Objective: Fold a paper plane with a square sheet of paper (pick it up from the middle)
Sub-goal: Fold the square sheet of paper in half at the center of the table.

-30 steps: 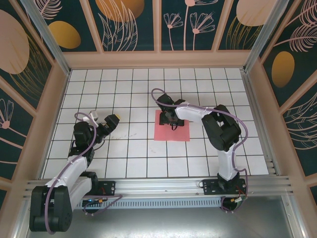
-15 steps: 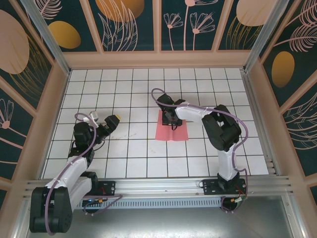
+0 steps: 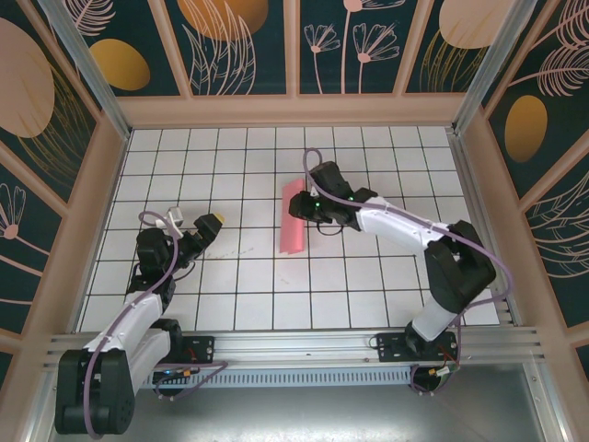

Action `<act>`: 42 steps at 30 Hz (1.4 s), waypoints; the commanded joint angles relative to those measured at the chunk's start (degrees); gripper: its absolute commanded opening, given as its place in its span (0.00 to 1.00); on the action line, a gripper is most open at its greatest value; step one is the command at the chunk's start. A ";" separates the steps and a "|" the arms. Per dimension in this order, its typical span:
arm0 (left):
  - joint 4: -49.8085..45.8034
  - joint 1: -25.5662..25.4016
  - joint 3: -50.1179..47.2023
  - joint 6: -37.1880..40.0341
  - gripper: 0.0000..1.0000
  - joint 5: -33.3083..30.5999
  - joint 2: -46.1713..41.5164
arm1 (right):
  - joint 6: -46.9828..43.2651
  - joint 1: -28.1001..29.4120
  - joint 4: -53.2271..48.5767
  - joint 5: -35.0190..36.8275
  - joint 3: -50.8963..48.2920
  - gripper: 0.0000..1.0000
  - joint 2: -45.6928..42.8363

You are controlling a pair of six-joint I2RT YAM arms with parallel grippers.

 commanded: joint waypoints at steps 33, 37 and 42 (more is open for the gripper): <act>12.78 -28.52 26.60 -2.36 0.65 4.97 49.99 | -1.29 -13.59 7.89 -10.45 -15.82 0.68 0.71; 13.19 -29.18 28.47 -2.38 0.56 5.93 52.10 | -0.30 -13.96 8.41 -10.10 -16.75 0.68 0.11; 13.62 -30.02 31.00 -2.40 0.49 7.96 54.71 | 0.75 -14.17 9.26 -9.91 -17.35 0.69 0.32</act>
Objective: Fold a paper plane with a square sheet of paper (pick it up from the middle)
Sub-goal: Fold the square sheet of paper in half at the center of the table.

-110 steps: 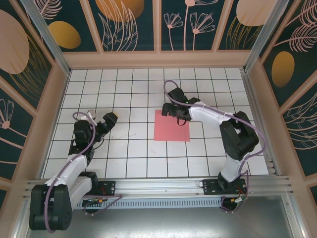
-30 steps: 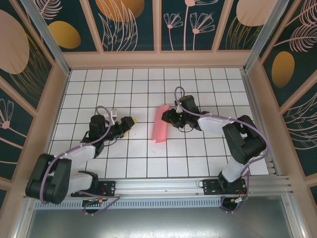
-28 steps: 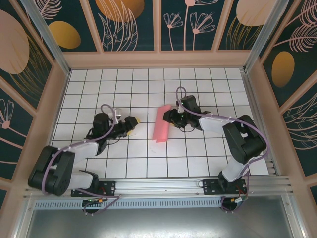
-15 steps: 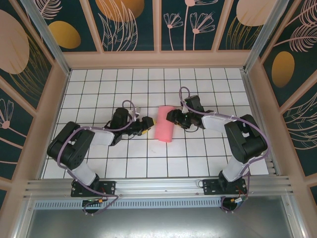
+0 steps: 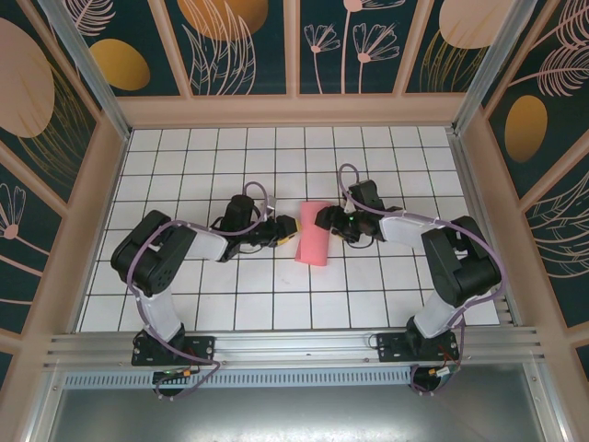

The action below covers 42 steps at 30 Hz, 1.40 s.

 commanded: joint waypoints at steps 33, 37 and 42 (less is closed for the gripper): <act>14.65 -1.01 6.93 -12.07 0.04 1.64 9.47 | 3.77 -3.86 2.19 0.59 -6.79 0.71 -10.48; 18.71 -1.00 6.88 -15.35 0.04 1.41 10.90 | 2.59 -5.57 3.57 -3.02 -7.90 0.63 -10.66; 15.18 -1.03 6.49 -13.29 0.04 1.10 10.64 | -0.53 -5.76 2.04 -5.11 -5.02 0.56 -6.51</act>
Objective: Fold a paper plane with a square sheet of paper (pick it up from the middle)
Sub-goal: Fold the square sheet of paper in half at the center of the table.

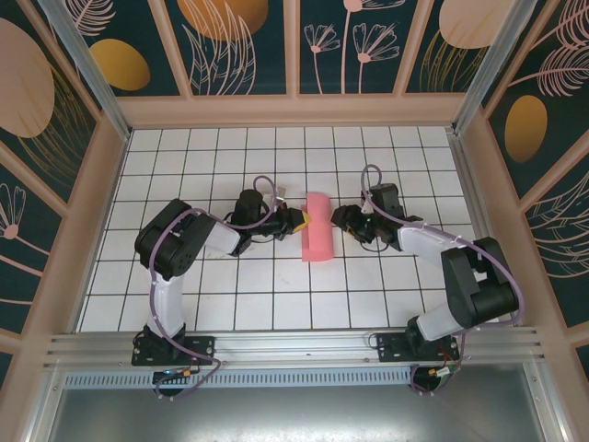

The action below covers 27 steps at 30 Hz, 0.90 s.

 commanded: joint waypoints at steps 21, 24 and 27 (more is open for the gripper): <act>-10.82 -0.24 -0.26 6.48 0.43 -6.16 -3.53 | -5.49 -0.11 -3.67 -2.80 6.66 0.53 11.71; -20.58 -0.21 0.52 11.61 0.49 -11.38 -7.72 | -5.11 0.12 -4.48 -1.28 7.02 0.53 12.41; -28.22 -0.25 0.62 14.95 0.52 -17.01 -11.46 | -6.26 1.23 -8.39 2.46 9.46 0.53 13.64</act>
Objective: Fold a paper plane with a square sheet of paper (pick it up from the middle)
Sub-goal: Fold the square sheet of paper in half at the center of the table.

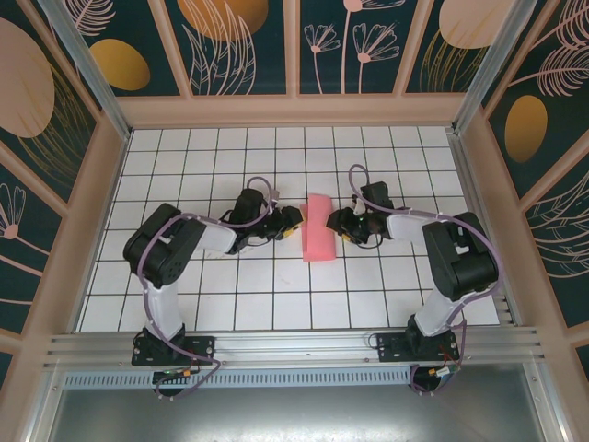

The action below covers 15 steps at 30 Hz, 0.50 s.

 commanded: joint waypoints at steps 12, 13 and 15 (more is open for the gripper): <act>-13.15 -0.22 -2.88 5.62 0.53 -13.93 -9.96 | -7.27 7.04 -16.06 13.87 12.69 0.57 7.18; -13.16 -0.20 -3.02 5.74 0.53 -13.84 -9.96 | -7.95 7.02 -16.00 13.35 12.61 0.57 7.02; -13.16 -0.23 -3.17 5.82 0.53 -13.62 -9.96 | -9.70 6.80 -15.95 11.80 12.60 0.57 6.52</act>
